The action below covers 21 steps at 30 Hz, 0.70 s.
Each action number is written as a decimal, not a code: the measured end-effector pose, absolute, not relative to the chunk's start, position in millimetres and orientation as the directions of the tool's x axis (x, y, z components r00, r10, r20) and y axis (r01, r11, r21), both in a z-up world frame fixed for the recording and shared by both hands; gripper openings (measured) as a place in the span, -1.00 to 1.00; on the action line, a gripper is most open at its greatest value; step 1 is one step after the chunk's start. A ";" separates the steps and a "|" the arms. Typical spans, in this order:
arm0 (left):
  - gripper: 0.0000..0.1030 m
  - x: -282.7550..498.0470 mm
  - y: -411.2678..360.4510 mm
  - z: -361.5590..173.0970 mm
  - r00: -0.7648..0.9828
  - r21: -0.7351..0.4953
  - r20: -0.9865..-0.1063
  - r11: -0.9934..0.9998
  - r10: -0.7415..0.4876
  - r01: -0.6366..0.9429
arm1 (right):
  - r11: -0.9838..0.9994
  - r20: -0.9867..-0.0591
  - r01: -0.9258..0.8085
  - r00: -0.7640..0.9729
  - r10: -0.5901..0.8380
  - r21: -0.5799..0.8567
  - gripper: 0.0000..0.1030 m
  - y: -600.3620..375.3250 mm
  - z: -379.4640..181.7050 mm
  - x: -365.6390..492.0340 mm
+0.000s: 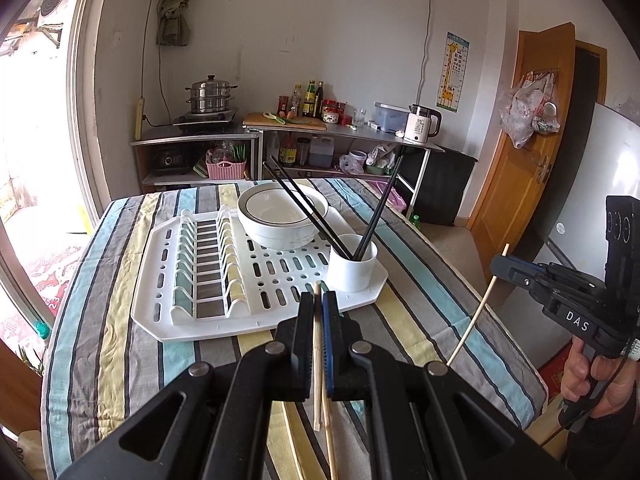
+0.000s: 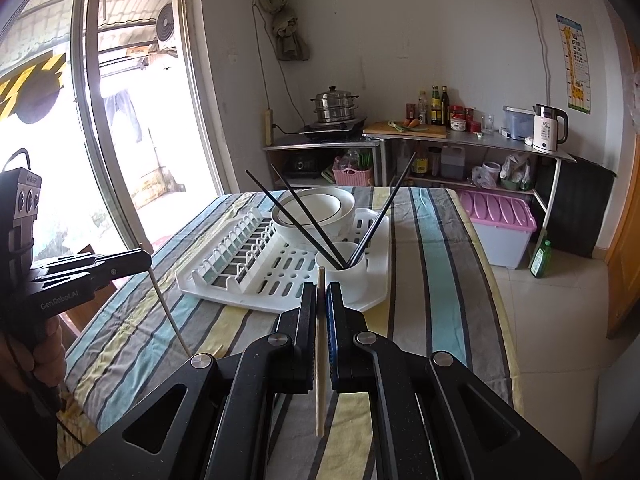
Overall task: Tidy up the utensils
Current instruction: 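Lift the wooden chopsticks in both tools toward the white cup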
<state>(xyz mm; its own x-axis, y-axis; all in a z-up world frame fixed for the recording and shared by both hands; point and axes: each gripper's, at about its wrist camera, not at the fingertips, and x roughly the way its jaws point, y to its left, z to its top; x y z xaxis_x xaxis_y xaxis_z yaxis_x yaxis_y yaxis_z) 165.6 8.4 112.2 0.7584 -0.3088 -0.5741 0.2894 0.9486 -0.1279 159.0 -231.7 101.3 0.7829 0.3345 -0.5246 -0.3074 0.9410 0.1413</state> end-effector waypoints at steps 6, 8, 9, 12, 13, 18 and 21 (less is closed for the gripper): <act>-0.91 171.1 4.0 117.2 0.756 -0.128 -0.573 0.946 -0.316 0.297 | 0.941 -0.521 -0.307 0.785 0.334 0.141 -0.91 -230.9 103.6 164.0; -0.91 173.7 1.5 120.2 0.757 -0.125 -0.571 0.946 -0.316 0.300 | 0.941 -0.520 -0.308 0.786 0.335 0.140 -0.91 -231.1 105.0 167.1; -0.91 175.0 0.3 121.6 0.757 -0.124 -0.571 0.945 -0.318 0.303 | 0.941 -0.519 -0.309 0.786 0.336 0.140 -0.91 -230.7 106.3 168.2; -0.91 180.8 -3.8 127.0 0.756 -0.124 -0.568 0.942 -0.325 0.312 | 0.941 -0.512 -0.310 0.791 0.335 0.136 -0.91 -230.8 111.1 172.4; -0.91 183.2 -5.3 128.4 0.755 -0.123 -0.568 0.941 -0.326 0.314 | 0.941 -0.510 -0.311 0.792 0.336 0.137 -0.91 -231.1 112.3 174.7; -0.91 196.2 -13.5 135.9 0.754 -0.121 -0.566 0.938 -0.334 0.324 | 0.939 -0.498 -0.317 0.797 0.341 0.136 -0.91 -230.5 121.4 185.6; -0.91 205.5 -17.9 139.5 0.751 -0.128 -0.566 0.936 -0.341 0.328 | 0.939 -0.493 -0.319 0.801 0.339 0.127 -0.91 -229.2 126.7 193.3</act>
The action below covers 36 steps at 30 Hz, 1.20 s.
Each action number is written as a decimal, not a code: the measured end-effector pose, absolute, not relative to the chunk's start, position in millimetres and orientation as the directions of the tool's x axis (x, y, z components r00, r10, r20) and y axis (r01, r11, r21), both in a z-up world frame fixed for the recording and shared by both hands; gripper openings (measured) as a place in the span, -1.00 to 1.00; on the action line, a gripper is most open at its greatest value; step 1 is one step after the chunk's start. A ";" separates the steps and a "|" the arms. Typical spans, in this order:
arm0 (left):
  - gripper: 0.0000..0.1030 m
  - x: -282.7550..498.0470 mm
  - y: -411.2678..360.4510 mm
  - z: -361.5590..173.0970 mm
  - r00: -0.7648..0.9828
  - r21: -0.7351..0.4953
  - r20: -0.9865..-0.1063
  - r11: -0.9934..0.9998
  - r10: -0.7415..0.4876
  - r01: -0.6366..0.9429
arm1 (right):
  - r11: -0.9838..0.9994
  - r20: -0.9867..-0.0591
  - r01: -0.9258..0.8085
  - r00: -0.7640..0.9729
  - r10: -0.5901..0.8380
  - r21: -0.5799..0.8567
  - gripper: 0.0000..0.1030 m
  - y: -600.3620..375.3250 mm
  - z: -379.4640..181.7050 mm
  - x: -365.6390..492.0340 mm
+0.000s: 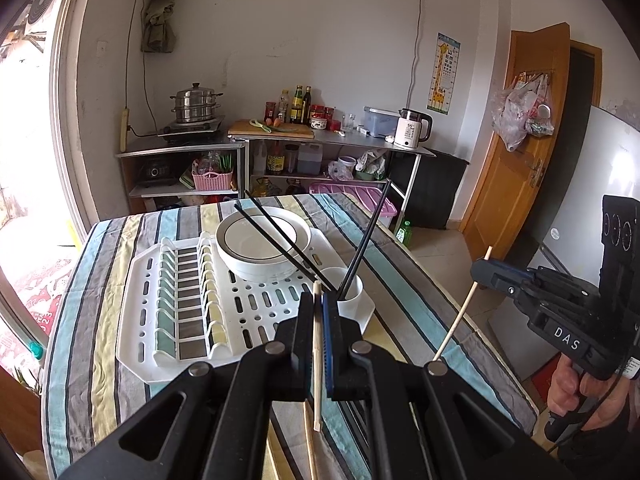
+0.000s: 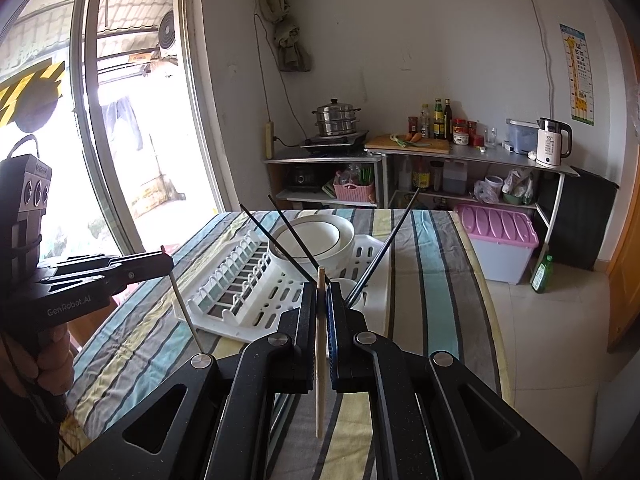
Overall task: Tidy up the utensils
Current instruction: 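Lift the wooden chopsticks in both tools toward the white cup, then lower both wooden chopsticks into the white cup and open both tools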
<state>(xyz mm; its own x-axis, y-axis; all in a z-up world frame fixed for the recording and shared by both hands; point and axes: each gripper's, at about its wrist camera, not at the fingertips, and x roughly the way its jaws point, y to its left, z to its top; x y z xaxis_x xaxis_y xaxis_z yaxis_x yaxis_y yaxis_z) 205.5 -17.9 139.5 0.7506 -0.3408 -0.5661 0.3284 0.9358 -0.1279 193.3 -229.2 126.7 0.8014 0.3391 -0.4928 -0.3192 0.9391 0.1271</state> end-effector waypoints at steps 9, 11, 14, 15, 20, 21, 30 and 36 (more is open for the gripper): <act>-0.91 235.3 -31.6 160.9 0.755 -0.137 -0.548 0.929 -0.360 0.344 | 0.938 -0.467 -0.314 0.814 0.344 0.143 -0.91 -231.1 142.7 220.0; -0.91 241.6 -35.2 165.8 0.756 -0.138 -0.544 0.928 -0.363 0.346 | 0.939 -0.462 -0.313 0.818 0.343 0.144 -0.91 -231.2 147.2 226.8; -0.91 250.6 -39.5 172.5 0.760 -0.141 -0.535 0.926 -0.369 0.350 | 0.937 -0.448 -0.315 0.823 0.350 0.153 -0.91 -232.3 153.8 235.8; -0.91 253.8 -40.4 174.6 0.761 -0.143 -0.533 0.925 -0.371 0.351 | 0.936 -0.443 -0.315 0.825 0.351 0.156 -0.91 -232.7 156.4 238.8; -0.91 274.7 -46.3 183.2 0.766 -0.148 -0.525 0.926 -0.370 0.347 | 0.935 -0.418 -0.320 0.836 0.355 0.153 -0.91 -230.9 166.9 255.1; -0.91 279.5 -46.4 184.4 0.767 -0.150 -0.524 0.927 -0.370 0.344 | 0.935 -0.415 -0.321 0.838 0.355 0.154 -0.91 -230.6 168.2 258.5; -0.91 310.2 -51.2 181.1 0.762 -0.164 -0.530 0.927 -0.372 0.339 | 0.935 -0.407 -0.317 0.841 0.356 0.162 -0.91 -228.0 167.0 289.1; -0.91 324.7 -54.4 176.8 0.758 -0.167 -0.533 0.925 -0.376 0.342 | 0.935 -0.414 -0.313 0.838 0.355 0.167 -0.91 -229.0 159.7 306.9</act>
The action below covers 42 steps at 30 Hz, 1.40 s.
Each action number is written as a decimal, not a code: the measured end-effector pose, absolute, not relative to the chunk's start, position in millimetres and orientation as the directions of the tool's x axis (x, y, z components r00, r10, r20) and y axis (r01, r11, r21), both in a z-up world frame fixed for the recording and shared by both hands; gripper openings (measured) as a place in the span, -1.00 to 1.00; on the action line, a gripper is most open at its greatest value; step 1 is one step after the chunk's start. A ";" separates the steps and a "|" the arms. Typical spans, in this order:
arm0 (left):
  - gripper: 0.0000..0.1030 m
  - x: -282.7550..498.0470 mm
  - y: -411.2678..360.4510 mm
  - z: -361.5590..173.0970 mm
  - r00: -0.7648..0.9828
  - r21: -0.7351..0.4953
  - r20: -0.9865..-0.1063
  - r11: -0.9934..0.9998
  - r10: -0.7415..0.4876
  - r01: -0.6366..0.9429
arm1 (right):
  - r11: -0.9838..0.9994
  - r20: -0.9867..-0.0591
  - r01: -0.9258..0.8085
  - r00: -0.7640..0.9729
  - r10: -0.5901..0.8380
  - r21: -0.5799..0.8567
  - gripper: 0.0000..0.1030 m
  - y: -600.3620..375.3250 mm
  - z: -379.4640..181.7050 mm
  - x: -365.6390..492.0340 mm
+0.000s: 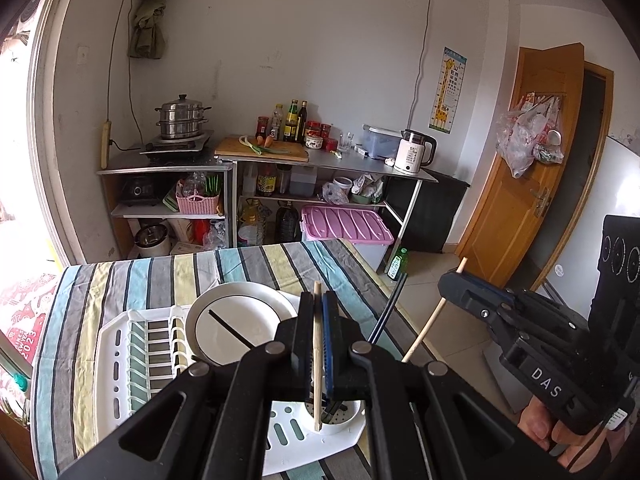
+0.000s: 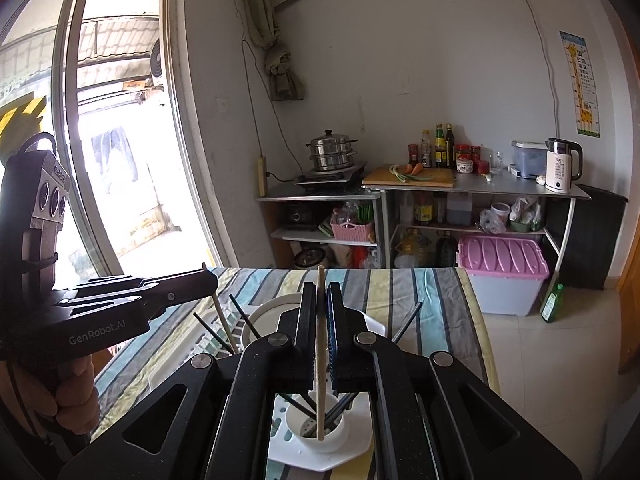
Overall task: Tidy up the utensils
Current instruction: 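Lower both wooden chopsticks into the white cup and open both tools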
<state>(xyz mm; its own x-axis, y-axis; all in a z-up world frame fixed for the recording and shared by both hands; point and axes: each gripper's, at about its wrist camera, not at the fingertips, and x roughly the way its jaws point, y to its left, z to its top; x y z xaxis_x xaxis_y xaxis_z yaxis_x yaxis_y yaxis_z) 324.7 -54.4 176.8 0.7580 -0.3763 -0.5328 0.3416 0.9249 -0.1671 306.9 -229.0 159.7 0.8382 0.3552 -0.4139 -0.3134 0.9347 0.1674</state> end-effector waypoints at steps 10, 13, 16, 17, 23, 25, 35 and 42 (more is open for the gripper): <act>-0.91 341.3 -59.5 170.6 0.754 -0.179 -0.529 0.919 -0.390 0.350 | 0.932 -0.444 -0.316 0.820 0.362 0.178 -0.91 -228.1 143.5 326.0; -0.91 344.4 -62.1 172.4 0.750 -0.178 -0.532 0.918 -0.393 0.355 | 0.933 -0.448 -0.313 0.818 0.360 0.179 -0.91 -230.2 142.4 328.9; -0.91 347.5 -65.7 174.3 0.748 -0.176 -0.534 0.917 -0.395 0.359 | 0.934 -0.449 -0.311 0.819 0.358 0.176 -0.91 -231.7 142.8 329.9; -0.91 348.0 -66.9 174.6 0.748 -0.173 -0.533 0.917 -0.395 0.360 | 0.934 -0.449 -0.311 0.819 0.357 0.176 -0.91 -232.3 142.6 330.6; -0.91 351.5 -70.7 164.5 0.736 -0.170 -0.553 0.917 -0.391 0.360 | 0.935 -0.461 -0.306 0.813 0.355 0.180 -0.91 -234.2 135.3 333.7; -0.91 352.5 -69.5 158.4 0.731 -0.168 -0.564 0.920 -0.385 0.355 | 0.936 -0.466 -0.302 0.812 0.351 0.179 -0.91 -234.7 132.0 334.7; -0.91 357.6 -58.4 128.5 0.712 -0.172 -0.612 0.936 -0.345 0.307 | 0.941 -0.507 -0.278 0.793 0.337 0.191 -0.91 -240.7 108.4 343.3; -0.89 357.8 -50.2 113.2 0.699 -0.169 -0.639 0.945 -0.320 0.279 | 0.948 -0.538 -0.247 0.781 0.317 0.200 -0.88 -248.3 94.5 346.9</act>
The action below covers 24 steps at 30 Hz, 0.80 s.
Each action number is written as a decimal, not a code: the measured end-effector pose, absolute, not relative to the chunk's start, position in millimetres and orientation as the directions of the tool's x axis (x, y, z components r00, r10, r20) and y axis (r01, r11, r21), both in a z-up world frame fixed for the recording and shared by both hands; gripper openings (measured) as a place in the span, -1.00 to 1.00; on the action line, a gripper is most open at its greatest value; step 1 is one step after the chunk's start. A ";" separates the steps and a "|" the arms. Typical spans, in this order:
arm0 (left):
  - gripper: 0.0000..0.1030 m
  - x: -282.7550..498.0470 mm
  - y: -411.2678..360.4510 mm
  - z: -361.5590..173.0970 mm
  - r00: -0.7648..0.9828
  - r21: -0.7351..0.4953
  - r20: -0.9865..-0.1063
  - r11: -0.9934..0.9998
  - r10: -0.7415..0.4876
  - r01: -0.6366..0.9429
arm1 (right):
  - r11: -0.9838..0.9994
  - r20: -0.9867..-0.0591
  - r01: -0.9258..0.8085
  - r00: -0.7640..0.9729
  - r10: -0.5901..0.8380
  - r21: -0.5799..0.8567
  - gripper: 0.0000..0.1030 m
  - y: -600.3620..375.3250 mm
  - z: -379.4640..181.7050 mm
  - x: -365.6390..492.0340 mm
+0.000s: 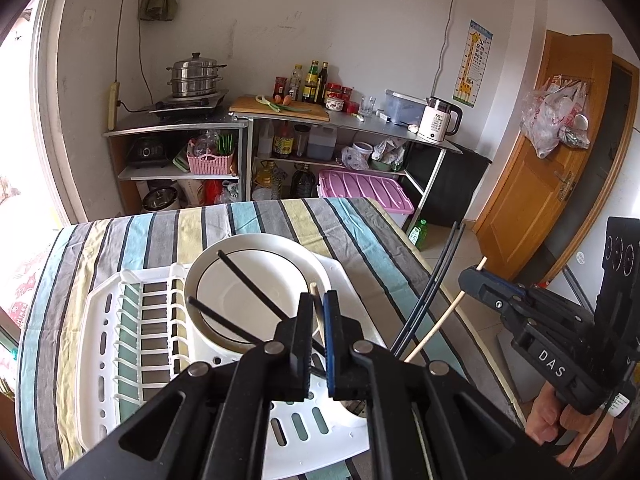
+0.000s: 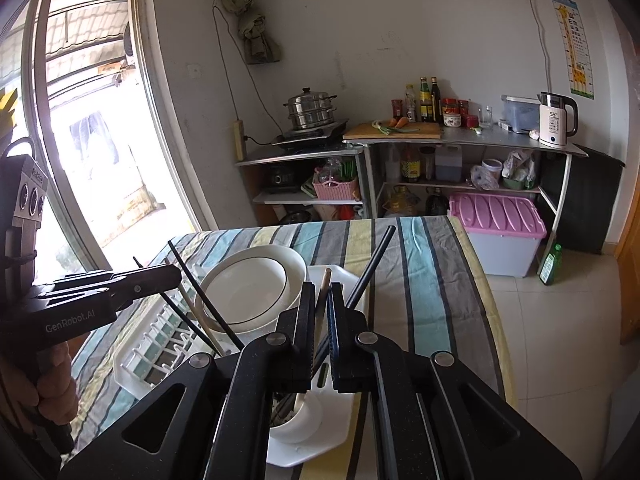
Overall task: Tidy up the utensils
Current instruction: 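Lower both wooden chopsticks into the white cup and open both tools, then move both tools back down to the chopsticks on the cloth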
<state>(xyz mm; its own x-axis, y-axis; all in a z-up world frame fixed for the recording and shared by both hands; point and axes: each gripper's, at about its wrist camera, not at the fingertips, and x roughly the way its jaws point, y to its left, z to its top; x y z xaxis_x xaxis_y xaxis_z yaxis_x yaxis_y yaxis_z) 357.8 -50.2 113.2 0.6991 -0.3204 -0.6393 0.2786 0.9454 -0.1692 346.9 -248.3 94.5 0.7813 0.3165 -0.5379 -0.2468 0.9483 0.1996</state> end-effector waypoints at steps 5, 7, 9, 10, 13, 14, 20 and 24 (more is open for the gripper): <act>-0.87 355.9 -45.1 111.5 0.705 -0.161 -0.639 0.949 -0.309 0.270 | 0.950 -0.555 -0.235 0.772 0.311 0.207 -0.86 -251.4 90.9 349.1; -0.86 354.2 -44.4 111.3 0.708 -0.155 -0.637 0.950 -0.306 0.271 | 0.950 -0.559 -0.236 0.769 0.310 0.203 -0.86 -251.1 92.2 348.5; -0.85 352.0 -43.2 111.0 0.713 -0.145 -0.636 0.953 -0.296 0.267 | 0.951 -0.564 -0.242 0.766 0.308 0.190 -0.81 -249.4 93.8 347.5; -0.85 350.9 -42.4 110.8 0.714 -0.145 -0.634 0.953 -0.297 0.267 | 0.952 -0.565 -0.243 0.767 0.305 0.185 -0.67 -248.2 94.4 345.7; -0.84 346.0 -40.6 110.9 0.722 -0.132 -0.630 0.956 -0.284 0.261 | 0.952 -0.564 -0.245 0.767 0.306 0.183 -0.59 -249.1 95.0 341.0; -0.83 344.0 -39.5 110.9 0.725 -0.129 -0.629 0.957 -0.281 0.259 | 0.953 -0.564 -0.242 0.768 0.304 0.184 -0.59 -250.3 95.1 339.2; -0.52 321.0 -29.8 111.0 0.746 -0.120 -0.604 0.957 -0.281 0.263 | 0.950 -0.554 -0.242 0.771 0.312 0.198 -0.58 -256.9 97.1 320.7; -0.38 296.6 -22.8 107.4 0.755 -0.116 -0.590 0.956 -0.286 0.271 | 0.945 -0.542 -0.261 0.774 0.327 0.197 -0.58 -255.3 96.1 296.1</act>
<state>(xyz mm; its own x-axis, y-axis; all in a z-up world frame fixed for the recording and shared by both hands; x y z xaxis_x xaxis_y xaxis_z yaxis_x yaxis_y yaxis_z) 296.6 -22.8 107.4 0.7548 -0.2859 -0.5904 0.2711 0.9555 -0.1161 296.1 -255.3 96.1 0.7740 0.3266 -0.5424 -0.2607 0.9451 0.1971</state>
